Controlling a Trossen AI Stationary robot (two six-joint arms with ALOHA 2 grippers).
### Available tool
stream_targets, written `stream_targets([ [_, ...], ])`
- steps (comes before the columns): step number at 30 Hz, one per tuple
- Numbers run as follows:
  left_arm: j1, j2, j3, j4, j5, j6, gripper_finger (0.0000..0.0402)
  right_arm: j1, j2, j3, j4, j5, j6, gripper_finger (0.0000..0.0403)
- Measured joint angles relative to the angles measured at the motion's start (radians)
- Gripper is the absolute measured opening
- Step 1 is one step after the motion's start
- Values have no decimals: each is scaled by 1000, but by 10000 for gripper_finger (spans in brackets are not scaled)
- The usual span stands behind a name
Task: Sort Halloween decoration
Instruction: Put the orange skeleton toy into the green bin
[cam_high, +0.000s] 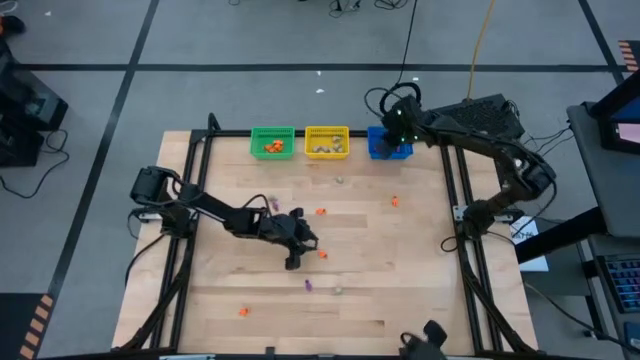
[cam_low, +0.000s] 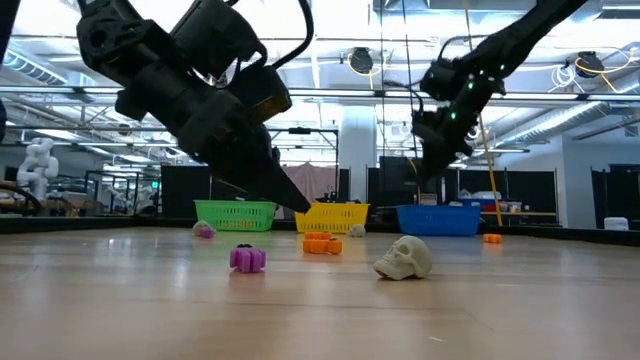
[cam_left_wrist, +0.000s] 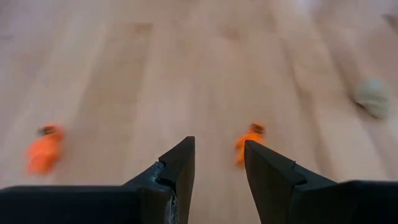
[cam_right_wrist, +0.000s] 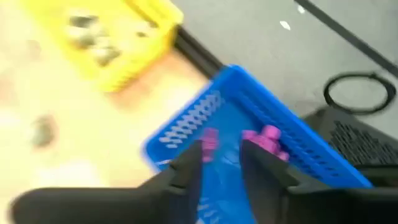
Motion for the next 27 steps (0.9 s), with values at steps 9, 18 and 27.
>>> stream_targets([
  [9, 5, 62, 11, 43, 106, 88, 146, 145, -107, -136, 86, -4, 11, 15],
  [18, 13, 193, 91, 89, 184, 93, 197, 195, -116, -191, 149, 0, 20, 3],
  [27, 16, 244, 140, 70, 172, 98, 117, 220, -116, -191, 186, 1, 18, 1],
])
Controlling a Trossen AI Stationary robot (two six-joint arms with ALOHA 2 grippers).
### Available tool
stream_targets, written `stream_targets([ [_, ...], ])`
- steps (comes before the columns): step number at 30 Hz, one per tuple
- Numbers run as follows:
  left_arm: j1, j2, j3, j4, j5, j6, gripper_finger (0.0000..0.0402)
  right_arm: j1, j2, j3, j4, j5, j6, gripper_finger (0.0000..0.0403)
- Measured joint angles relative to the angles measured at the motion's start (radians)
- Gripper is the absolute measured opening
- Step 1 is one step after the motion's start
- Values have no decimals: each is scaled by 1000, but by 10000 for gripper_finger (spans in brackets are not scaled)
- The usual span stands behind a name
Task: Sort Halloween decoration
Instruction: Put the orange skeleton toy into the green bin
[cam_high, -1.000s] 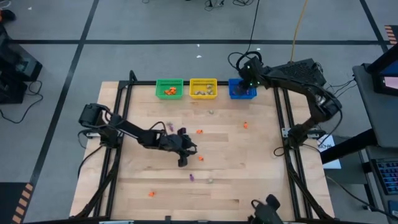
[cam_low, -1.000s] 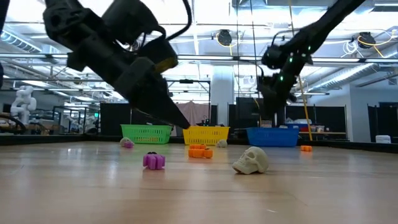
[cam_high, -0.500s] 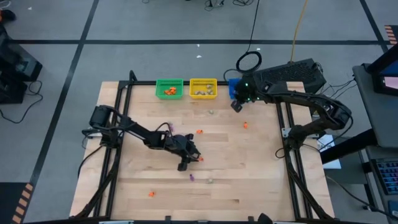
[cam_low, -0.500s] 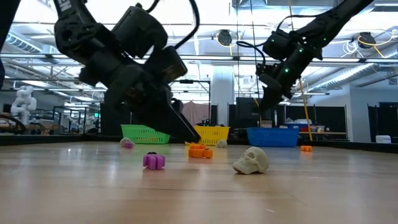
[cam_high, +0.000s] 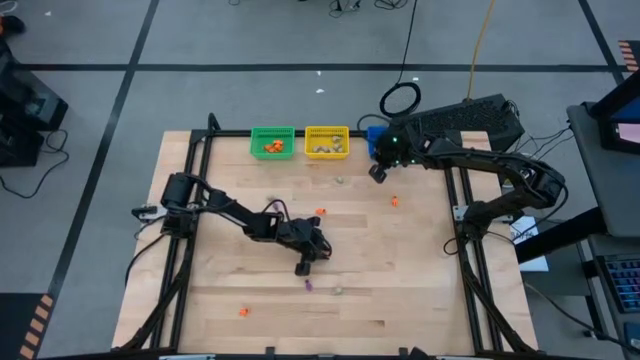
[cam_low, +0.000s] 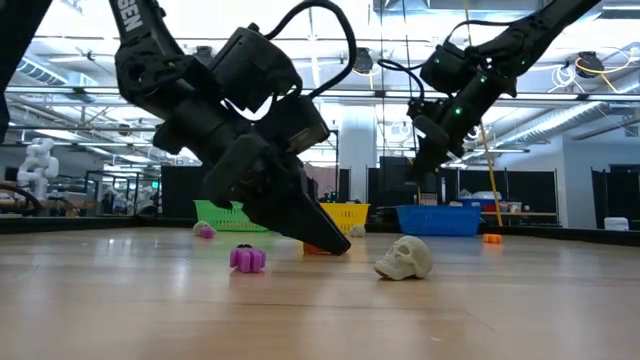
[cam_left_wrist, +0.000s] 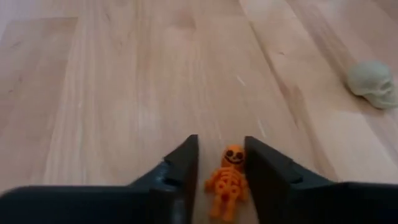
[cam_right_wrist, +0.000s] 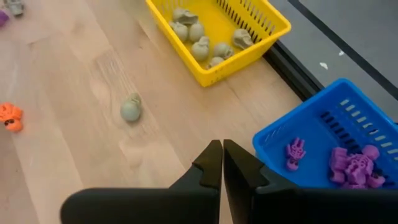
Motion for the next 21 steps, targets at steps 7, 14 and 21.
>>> stream_targets([
  [7, 1, -30, 0, -63, -12, 37, 16, 30, 0, 0, 1, 0, -2, 0],
  [14, 28, -193, -7, -192, -147, 47, 15, 49, 0, 0, 20, 0, -8, 0],
  [21, 134, -394, -28, -328, -220, 39, 14, 102, 0, -87, 230, -1, 2, 0],
])
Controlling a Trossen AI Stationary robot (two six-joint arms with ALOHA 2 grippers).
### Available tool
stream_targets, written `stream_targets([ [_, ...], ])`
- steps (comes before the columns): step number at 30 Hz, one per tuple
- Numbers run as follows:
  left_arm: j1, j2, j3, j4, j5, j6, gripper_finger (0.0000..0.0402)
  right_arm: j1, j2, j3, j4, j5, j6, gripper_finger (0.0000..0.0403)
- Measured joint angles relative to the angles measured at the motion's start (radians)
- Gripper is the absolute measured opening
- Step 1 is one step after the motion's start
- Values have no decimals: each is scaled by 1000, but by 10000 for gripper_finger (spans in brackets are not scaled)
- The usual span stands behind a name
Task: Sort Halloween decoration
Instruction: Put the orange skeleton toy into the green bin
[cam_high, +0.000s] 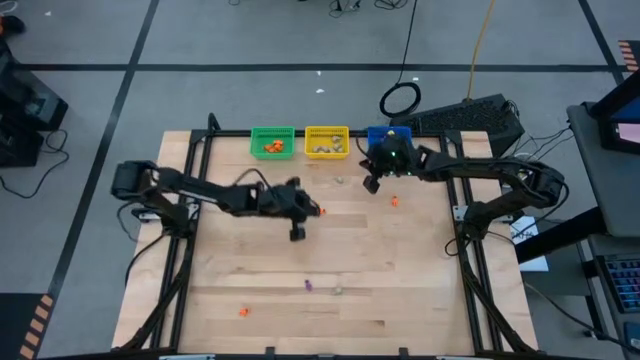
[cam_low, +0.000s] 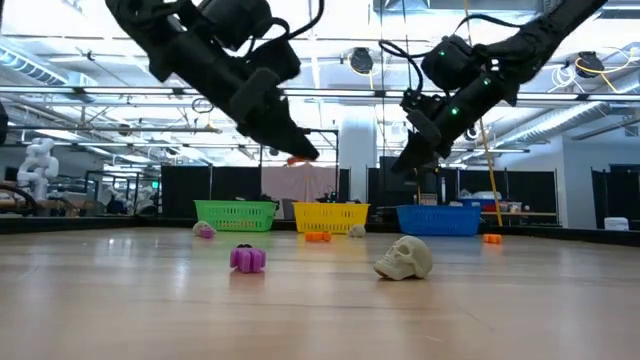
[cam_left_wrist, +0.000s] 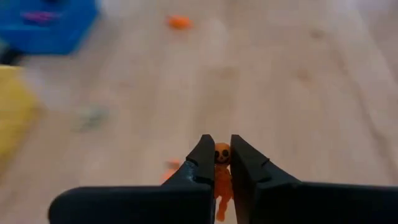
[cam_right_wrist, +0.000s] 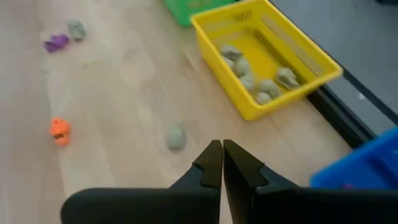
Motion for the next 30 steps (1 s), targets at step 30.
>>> stream_targets([
  [30, 744, 136, 198, -350, 10, 71, 20, 233, 0, -212, 413, 112, 77, 0],
])
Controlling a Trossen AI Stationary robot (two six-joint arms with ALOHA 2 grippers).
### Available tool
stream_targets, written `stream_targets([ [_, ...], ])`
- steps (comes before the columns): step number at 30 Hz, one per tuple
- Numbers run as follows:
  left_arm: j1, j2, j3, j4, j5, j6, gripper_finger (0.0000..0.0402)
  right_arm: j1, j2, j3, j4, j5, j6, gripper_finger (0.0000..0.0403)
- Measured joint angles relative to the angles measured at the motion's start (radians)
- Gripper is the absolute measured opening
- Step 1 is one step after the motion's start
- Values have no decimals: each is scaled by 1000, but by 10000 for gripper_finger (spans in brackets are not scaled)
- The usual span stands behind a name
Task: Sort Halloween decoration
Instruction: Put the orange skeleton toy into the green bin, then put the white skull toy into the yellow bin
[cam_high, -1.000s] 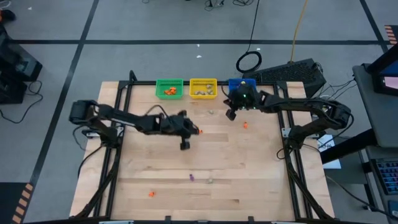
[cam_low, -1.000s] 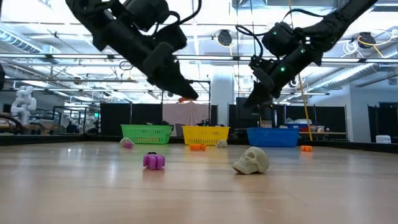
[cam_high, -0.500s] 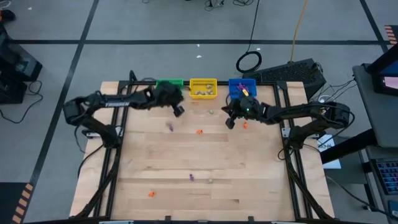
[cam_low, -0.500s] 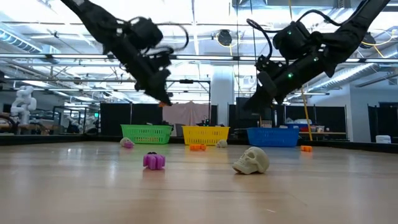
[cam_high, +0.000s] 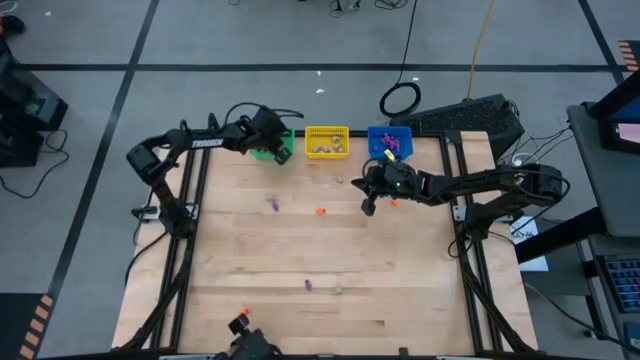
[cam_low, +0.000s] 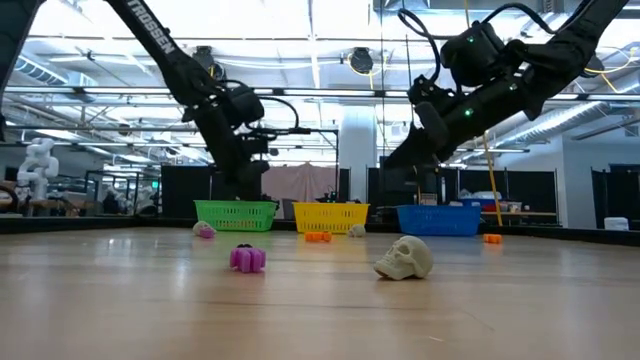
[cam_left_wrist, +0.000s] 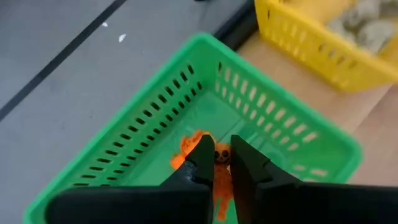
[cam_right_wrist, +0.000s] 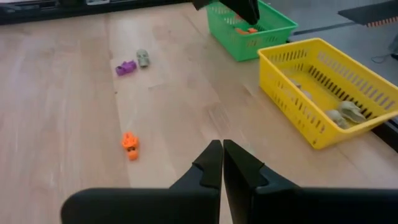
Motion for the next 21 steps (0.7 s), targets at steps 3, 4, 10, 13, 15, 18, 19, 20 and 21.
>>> stream_targets([
  [3, -2, 18, 2, -12, -1, 34, 54, 6, 0, 0, -10, 0, 2, 0],
  [4, -2, 20, 2, -16, -1, 35, 67, 7, 0, 0, -10, -1, 2, 0],
  [10, -4, -2, 2, -33, -13, 61, 125, 7, 0, 0, -9, -5, 14, 0],
  [13, -11, -40, 2, -36, -40, 63, 120, 7, 0, 0, -8, -7, 21, 0],
  [15, -19, -72, -4, -15, -39, 61, 101, 7, 0, 0, 1, -6, 22, 0],
  [18, -46, -125, -44, 49, -18, 59, 58, 7, 0, 0, 40, -7, 28, 0],
  [19, -61, -144, -67, 80, -8, 49, 41, 9, 0, 0, 47, -8, 28, 0],
  [20, -76, -161, -93, 114, -3, 38, 25, 13, 0, 0, 50, -8, 27, 0],
  [21, -93, -176, -121, 162, 2, 34, 13, 19, 0, 0, 50, -8, 22, 0],
])
